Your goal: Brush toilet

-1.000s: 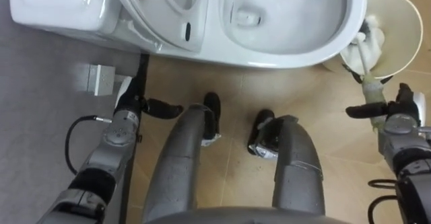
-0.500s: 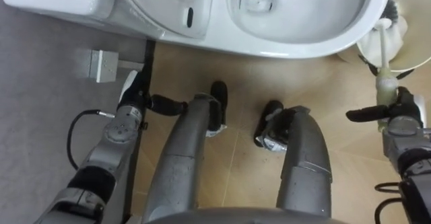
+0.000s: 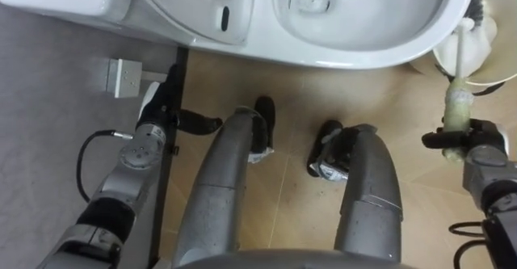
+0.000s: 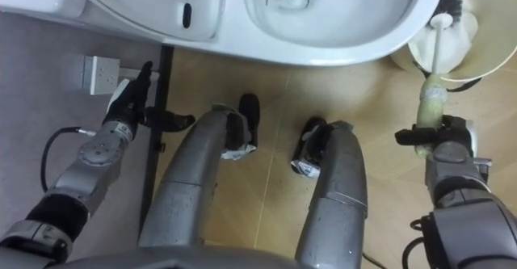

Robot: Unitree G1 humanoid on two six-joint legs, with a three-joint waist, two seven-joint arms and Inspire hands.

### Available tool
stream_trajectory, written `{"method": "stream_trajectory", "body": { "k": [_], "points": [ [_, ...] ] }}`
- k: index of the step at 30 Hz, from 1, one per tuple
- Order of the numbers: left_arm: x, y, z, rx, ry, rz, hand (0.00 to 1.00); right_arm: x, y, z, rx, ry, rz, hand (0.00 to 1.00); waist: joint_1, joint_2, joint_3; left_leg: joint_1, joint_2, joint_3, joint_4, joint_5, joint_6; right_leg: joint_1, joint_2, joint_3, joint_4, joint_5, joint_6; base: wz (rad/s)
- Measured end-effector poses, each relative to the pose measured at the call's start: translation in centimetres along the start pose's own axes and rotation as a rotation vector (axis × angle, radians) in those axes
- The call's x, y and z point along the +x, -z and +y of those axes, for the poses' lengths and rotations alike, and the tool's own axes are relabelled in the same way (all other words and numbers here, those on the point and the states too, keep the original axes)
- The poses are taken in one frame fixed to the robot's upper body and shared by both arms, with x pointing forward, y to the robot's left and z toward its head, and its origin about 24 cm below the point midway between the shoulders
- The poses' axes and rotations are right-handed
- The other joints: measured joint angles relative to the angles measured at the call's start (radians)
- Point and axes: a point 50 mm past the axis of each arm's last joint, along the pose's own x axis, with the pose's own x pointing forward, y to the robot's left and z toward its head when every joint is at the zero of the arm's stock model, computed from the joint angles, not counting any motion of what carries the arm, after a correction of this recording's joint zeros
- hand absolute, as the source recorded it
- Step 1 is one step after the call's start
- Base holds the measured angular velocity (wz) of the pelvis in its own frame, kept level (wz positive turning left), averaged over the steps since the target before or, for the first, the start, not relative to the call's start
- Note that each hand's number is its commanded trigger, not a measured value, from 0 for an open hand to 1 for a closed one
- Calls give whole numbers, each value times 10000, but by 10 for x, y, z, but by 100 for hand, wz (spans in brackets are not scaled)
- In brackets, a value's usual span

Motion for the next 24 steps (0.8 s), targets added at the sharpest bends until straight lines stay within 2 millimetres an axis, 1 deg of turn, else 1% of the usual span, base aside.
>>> {"method": "stream_trajectory", "body": {
  "k": [3,9,12,15,17,20,24],
  "points": [
    [-2,1,0,-25,-60,57,0,0,0,0,275,0,68,100,-27,9,-5,-14,5,-7,59,-15,11,-2,-19,-3,73,-33,10,1],
    [-9,10,0,-545,-79,242,0,0,5,-1,1055,54,309,100,-17,18,-13,111,2,-11,45,-14,14,131,-23,-22,51,-34,11,0],
    [-11,12,1,-615,-81,307,0,-1,11,-2,1143,79,494,100,-1,17,-12,263,1,-19,9,-14,13,293,-16,-38,-3,-32,13,-1],
    [-15,19,1,-793,-228,519,0,-2,25,-2,1524,40,955,100,-3,26,-18,702,-3,-40,-145,-28,9,783,44,-124,-249,-17,31,-1],
    [-18,25,1,-797,-281,689,0,-4,39,-4,1611,61,1375,100,7,23,-17,1215,10,-46,-408,-25,8,1313,66,-156,-534,7,95,0],
    [-23,34,3,-778,-369,962,0,-6,49,-4,1701,-14,1650,100,11,35,-27,1879,35,-47,-799,-19,1,1999,230,-172,-1061,133,173,-10],
    [-29,45,3,-749,-358,1310,0,-10,65,0,1825,-201,2103,100,-46,18,-34,2829,27,-96,-1360,12,-20,3008,359,-249,-1784,292,285,-2]
  ]
}}
